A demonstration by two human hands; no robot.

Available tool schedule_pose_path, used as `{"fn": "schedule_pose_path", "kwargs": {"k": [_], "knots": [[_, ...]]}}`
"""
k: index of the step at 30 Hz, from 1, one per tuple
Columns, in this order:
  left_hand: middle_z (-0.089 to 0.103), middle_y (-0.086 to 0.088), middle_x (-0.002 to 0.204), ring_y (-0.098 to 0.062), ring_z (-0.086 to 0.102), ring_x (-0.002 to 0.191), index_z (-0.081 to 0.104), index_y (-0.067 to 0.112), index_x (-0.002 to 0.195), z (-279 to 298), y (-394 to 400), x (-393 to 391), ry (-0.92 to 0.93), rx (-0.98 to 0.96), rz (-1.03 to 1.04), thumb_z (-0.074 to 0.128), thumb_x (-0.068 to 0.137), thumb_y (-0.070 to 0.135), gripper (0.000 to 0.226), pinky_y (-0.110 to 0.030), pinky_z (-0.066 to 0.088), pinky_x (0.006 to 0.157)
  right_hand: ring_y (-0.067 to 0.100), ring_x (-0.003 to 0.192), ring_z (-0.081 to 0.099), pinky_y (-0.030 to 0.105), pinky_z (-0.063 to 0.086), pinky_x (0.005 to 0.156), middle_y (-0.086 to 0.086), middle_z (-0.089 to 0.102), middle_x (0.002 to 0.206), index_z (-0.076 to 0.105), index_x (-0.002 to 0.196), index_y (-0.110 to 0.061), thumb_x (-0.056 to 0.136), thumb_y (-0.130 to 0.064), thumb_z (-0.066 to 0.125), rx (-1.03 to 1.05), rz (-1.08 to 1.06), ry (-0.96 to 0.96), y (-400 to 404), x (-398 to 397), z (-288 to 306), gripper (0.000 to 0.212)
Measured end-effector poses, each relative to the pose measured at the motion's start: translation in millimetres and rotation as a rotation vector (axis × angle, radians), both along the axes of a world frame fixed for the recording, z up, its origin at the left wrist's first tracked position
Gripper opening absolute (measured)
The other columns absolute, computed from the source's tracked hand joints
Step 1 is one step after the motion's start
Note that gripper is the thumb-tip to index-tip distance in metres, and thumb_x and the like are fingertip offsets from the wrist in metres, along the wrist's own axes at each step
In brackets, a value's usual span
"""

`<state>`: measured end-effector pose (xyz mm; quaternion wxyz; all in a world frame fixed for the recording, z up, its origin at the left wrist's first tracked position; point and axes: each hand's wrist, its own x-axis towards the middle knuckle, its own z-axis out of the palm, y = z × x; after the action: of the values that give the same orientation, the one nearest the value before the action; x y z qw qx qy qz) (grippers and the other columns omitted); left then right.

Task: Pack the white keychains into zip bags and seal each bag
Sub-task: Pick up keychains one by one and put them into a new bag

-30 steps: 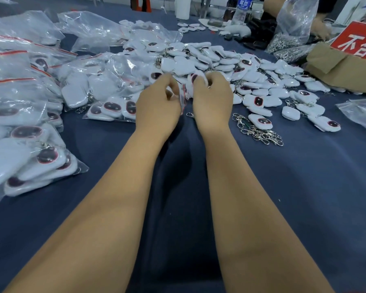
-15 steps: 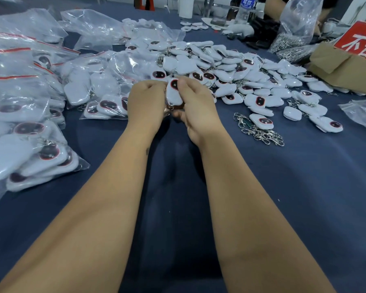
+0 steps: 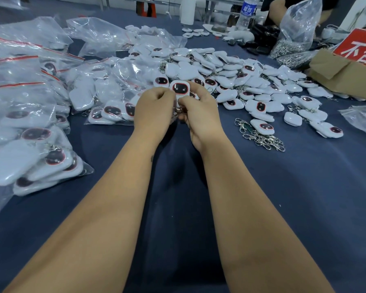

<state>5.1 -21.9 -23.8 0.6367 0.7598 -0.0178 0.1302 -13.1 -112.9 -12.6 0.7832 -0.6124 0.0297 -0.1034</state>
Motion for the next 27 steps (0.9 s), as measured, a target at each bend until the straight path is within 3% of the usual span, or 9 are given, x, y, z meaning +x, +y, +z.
{"fn": "schedule_pose_path", "kwargs": {"k": [7, 16, 24, 27], "knots": [[0.047, -0.005, 0.064, -0.014, 0.041, 0.06, 0.056, -0.005, 0.078, -0.5, -1.2, -2.1, -0.021, 0.05, -0.001, 0.048, 0.084, 0.02, 0.027, -0.032, 0.035, 0.061, 0.0, 0.048, 0.052, 0.014, 0.04, 0.048, -0.005, 0.061, 0.067, 0.063, 0.116, -0.009, 0.085, 0.008, 0.047, -0.061, -0.045, 0.027, -0.6, 1.2, -1.4, 0.039], [0.049, -0.005, 0.066, -0.015, 0.042, 0.063, 0.055, -0.004, 0.077, -1.4, -1.3, -0.2, -0.034, 0.066, -0.002, 0.048, 0.085, 0.021, 0.027, -0.034, 0.036, 0.064, 0.005, 0.055, 0.057, 0.018, 0.045, 0.052, -0.001, 0.064, 0.071, 0.064, 0.115, -0.008, 0.085, 0.009, 0.05, -0.049, -0.045, 0.031, -0.5, 1.6, -1.7, 0.037], [0.043, 0.007, 0.053, -0.015, 0.042, 0.055, 0.056, 0.008, 0.068, 0.1, -0.8, -2.6, 0.012, -0.007, -0.052, 0.051, 0.082, 0.02, 0.019, -0.033, 0.036, 0.059, 0.016, 0.065, 0.054, 0.025, 0.045, 0.053, 0.0, 0.061, 0.069, 0.063, 0.082, -0.014, 0.092, -0.003, 0.051, 0.062, -0.009, 0.059, -1.5, 3.8, -0.6, 0.018], [0.044, 0.003, 0.054, -0.018, 0.042, 0.056, 0.056, 0.004, 0.071, 2.1, -0.3, -3.7, 0.044, -0.047, -0.059, 0.052, 0.081, 0.019, 0.018, -0.035, 0.037, 0.058, 0.014, 0.063, 0.056, 0.023, 0.046, 0.052, -0.001, 0.063, 0.07, 0.063, 0.083, -0.015, 0.094, -0.005, 0.051, 0.049, 0.006, 0.037, -1.6, 3.0, -1.1, 0.02]]}}
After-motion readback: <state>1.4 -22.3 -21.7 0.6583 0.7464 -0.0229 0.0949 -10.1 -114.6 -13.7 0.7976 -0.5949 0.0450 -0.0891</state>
